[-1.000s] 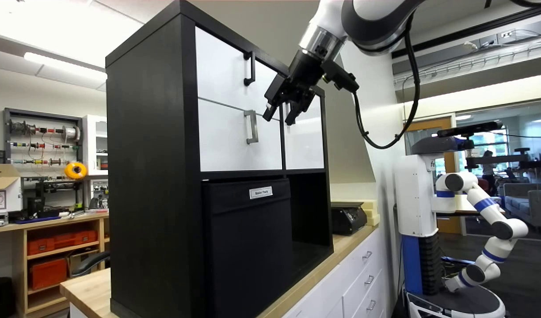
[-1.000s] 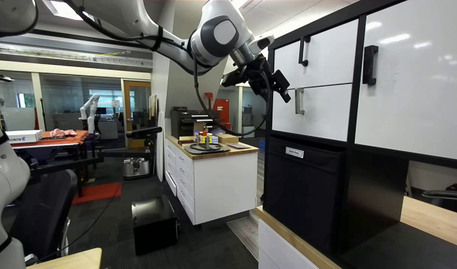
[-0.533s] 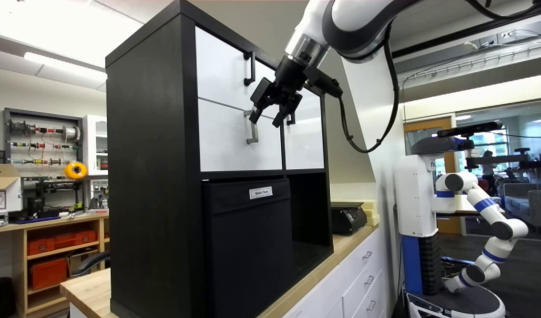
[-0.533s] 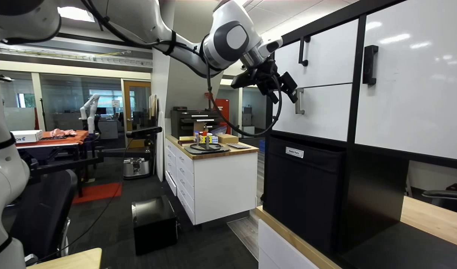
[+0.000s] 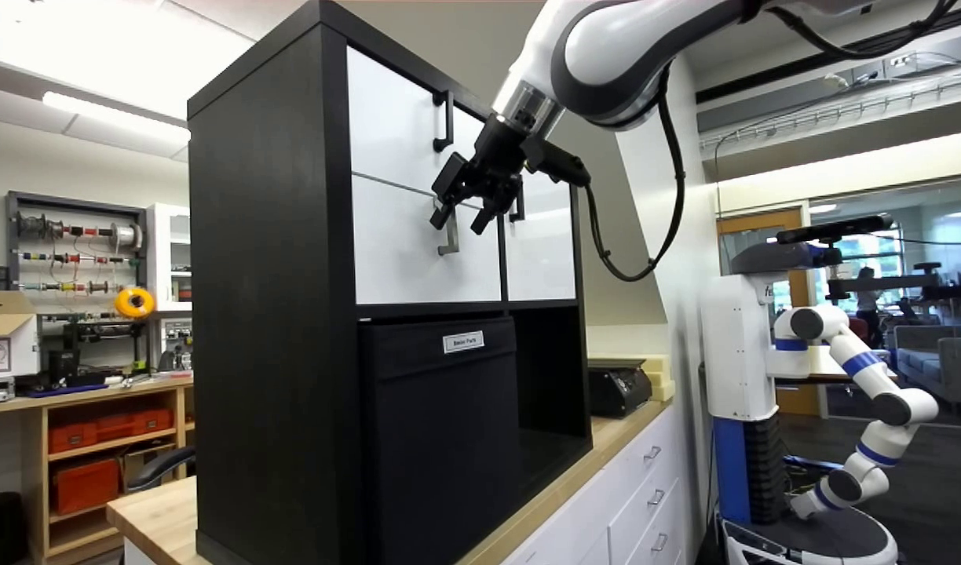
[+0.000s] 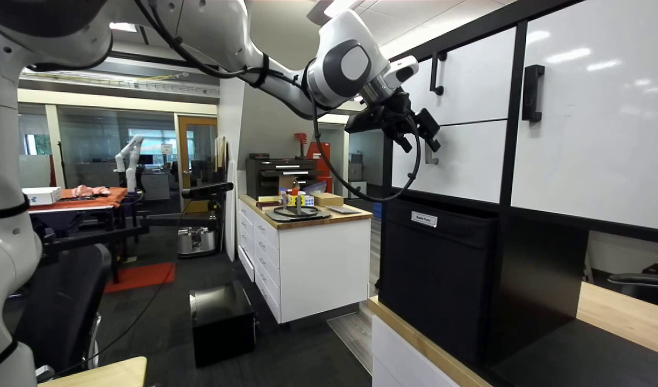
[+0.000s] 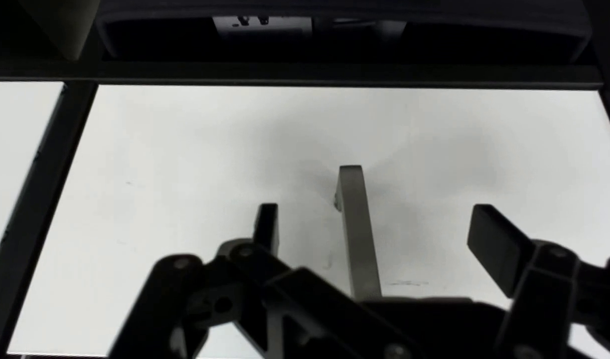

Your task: Open the bottom drawer

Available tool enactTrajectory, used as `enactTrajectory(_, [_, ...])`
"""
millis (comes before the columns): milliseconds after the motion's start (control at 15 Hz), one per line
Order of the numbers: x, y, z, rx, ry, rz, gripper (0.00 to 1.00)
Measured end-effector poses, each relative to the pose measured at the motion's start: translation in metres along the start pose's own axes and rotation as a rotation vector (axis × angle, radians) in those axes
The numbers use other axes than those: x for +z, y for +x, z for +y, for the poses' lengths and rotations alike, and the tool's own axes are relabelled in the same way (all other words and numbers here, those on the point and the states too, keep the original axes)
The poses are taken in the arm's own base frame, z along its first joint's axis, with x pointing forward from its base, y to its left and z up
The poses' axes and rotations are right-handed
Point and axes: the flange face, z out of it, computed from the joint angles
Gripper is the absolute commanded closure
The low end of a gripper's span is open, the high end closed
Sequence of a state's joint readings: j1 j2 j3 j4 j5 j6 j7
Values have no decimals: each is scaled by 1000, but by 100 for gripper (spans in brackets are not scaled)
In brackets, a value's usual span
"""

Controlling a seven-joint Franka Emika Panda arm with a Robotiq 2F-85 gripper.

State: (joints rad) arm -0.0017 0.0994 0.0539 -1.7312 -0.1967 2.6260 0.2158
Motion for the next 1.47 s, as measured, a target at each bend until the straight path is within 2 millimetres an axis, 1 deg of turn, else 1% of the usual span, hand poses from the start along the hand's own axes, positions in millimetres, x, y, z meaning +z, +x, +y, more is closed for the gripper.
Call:
enactTrajectory(267, [7,2,1,0,-1,12,59])
enactTrajectory(600, [5,4,3,-8,-5,36,93])
enactTrajectory(733, [4,6,4,-8,-5,48,98])
enactTrajectory(867, [4,6,4,-13,-7,53,94])
enactTrajectory(1200, [1,1,4,-20,-5,63,94])
enactTrajectory(1467, [-10,-12,5,-23,1,78,94])
